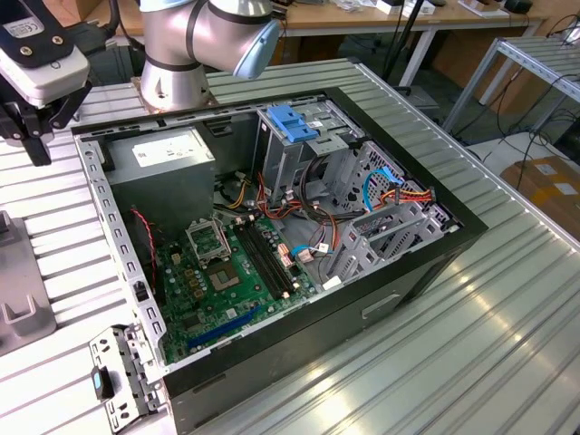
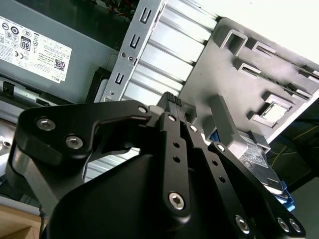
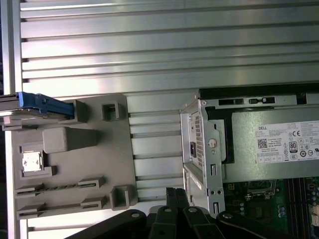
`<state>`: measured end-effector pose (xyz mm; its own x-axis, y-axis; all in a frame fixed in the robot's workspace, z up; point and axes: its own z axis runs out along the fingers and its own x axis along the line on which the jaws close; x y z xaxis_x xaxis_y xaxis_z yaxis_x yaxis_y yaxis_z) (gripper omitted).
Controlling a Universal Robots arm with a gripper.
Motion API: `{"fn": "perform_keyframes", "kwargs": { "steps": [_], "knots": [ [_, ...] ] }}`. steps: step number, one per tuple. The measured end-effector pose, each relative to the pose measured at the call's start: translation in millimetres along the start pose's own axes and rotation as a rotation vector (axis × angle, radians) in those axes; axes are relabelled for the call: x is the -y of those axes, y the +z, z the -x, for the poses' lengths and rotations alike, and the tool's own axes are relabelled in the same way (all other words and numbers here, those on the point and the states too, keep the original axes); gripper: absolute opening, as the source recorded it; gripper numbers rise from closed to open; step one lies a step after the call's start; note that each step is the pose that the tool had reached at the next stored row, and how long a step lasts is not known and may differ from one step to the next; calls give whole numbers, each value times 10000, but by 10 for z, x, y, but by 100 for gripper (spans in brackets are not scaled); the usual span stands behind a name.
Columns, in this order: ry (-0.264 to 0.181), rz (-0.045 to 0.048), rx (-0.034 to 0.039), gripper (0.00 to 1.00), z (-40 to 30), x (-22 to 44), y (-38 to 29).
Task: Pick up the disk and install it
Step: 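Reach for the disk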
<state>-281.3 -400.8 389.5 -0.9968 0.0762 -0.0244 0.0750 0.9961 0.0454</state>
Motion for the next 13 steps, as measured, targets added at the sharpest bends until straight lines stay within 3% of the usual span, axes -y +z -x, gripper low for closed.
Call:
{"fn": "perform_keyframes", "kwargs": {
  "steps": [13],
  "knots": [
    [1, 0, 0, 10, -88, 7, 2]
  ]
}}
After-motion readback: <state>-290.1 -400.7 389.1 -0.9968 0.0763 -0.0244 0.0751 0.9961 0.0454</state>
